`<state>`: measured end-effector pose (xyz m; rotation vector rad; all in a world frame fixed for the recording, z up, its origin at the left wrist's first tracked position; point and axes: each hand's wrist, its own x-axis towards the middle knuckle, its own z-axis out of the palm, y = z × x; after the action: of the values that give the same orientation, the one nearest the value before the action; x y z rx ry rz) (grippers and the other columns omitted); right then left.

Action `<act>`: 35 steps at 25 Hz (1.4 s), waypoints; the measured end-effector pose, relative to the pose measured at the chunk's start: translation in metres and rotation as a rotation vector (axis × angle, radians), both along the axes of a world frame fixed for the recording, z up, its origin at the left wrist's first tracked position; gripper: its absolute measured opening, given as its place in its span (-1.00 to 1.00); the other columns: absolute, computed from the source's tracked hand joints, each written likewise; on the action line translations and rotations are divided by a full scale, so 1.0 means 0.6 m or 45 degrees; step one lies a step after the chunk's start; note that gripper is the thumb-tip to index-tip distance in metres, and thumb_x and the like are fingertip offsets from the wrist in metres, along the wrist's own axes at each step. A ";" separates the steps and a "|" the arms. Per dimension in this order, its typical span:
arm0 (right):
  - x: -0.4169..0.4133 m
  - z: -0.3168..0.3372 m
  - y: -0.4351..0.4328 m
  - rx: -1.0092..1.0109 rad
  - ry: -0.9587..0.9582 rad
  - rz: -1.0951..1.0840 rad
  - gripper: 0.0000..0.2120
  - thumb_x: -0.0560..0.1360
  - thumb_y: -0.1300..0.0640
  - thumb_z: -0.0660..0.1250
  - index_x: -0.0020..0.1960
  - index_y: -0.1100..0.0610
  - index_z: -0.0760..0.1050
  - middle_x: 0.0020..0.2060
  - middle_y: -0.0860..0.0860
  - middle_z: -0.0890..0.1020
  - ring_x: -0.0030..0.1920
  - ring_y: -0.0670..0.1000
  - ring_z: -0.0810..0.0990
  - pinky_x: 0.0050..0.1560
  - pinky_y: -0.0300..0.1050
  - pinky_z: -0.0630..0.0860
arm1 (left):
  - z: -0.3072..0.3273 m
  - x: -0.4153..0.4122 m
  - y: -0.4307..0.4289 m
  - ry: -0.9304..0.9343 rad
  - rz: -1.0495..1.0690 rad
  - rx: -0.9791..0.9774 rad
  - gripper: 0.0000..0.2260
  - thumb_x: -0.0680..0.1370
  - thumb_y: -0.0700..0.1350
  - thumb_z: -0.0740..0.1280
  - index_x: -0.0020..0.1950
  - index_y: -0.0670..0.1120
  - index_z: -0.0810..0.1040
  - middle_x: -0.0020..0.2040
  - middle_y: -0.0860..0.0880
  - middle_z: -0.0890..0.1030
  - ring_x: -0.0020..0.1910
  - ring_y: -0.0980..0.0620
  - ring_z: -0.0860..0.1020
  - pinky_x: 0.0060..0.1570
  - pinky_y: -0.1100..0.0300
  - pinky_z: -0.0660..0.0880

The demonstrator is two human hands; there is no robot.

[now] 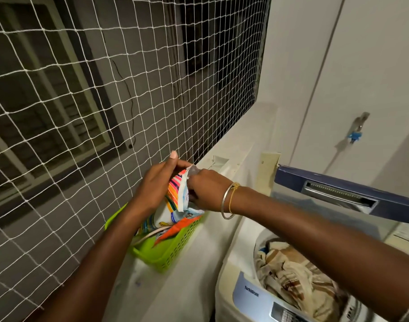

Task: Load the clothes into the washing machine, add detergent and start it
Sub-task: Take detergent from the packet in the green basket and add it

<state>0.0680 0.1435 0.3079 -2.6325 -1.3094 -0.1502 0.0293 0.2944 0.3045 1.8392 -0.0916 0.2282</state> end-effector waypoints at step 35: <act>0.011 -0.009 -0.011 0.401 0.141 0.081 -0.81 0.54 0.20 0.26 -0.24 0.12 0.51 -0.32 0.06 0.57 -0.45 -0.06 0.39 -0.38 -0.24 0.29 | -0.001 -0.006 -0.005 -0.003 0.072 -0.007 -0.50 0.65 0.21 0.02 0.07 -0.02 0.68 -0.02 -0.02 0.72 0.01 0.00 0.68 0.18 -0.04 0.54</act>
<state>0.0746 0.1368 0.3023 -2.3006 -1.2196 -0.1813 0.0259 0.2915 0.3039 1.8379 -0.0403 0.2699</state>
